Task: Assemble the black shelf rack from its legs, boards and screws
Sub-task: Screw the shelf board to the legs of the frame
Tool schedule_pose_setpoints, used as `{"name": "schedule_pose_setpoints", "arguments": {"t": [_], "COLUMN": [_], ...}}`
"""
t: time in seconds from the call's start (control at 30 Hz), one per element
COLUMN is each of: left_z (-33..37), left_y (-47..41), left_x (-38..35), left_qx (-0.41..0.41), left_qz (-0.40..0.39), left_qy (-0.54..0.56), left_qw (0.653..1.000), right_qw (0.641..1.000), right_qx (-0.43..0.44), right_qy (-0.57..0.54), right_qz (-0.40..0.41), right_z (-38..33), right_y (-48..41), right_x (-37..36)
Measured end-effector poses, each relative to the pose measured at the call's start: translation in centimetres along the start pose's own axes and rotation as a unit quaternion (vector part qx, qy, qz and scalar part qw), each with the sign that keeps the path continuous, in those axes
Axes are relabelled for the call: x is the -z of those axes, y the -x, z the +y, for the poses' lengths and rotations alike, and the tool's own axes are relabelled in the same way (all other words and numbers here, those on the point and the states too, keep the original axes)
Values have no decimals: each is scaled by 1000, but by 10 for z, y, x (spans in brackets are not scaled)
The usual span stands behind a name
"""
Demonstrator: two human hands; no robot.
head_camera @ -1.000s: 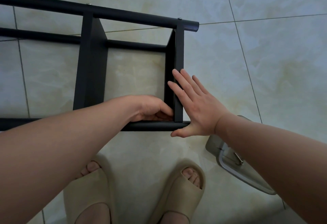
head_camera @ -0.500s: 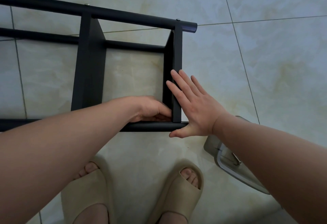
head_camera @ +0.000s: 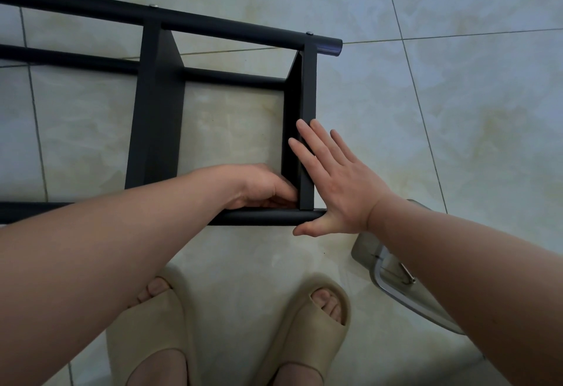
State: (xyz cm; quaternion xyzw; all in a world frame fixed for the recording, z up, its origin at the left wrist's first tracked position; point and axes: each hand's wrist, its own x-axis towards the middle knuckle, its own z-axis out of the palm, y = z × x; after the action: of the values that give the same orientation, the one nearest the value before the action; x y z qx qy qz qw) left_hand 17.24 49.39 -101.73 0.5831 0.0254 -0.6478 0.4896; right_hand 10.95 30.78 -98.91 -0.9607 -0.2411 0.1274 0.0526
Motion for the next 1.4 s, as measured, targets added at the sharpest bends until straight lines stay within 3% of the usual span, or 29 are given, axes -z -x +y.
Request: {"name": "schedule_pose_setpoints", "arguments": {"t": [0.27,0.47,0.73,0.9,1.2,1.4], "left_z": [0,1,1,1,1,1], "left_y": [1,2,2,1,0,0], "left_x": [1,-1,1,-1,0,-2], "left_qx": [11,-10,9,-12,14,-19], "left_qz": [-20,4,-26,3,-20,-7], "left_qy": [26,-38,12,-49,21,-32], "left_qw": [999,999,1000,999,999,999], "right_qw": [1000,1000,1000,1000,1000,1000], "right_qx": [4,2,2,3,1,1], "right_qy": [10,6,8,8,11,5], "right_qz": [2,-4,-6,-3,-12,-8], "right_z": [0,0,-1,-1,-1,-1], "right_y": [0,-1,-1,-1,-1,-1], "right_x": [0,1,2,3,2,3]}}
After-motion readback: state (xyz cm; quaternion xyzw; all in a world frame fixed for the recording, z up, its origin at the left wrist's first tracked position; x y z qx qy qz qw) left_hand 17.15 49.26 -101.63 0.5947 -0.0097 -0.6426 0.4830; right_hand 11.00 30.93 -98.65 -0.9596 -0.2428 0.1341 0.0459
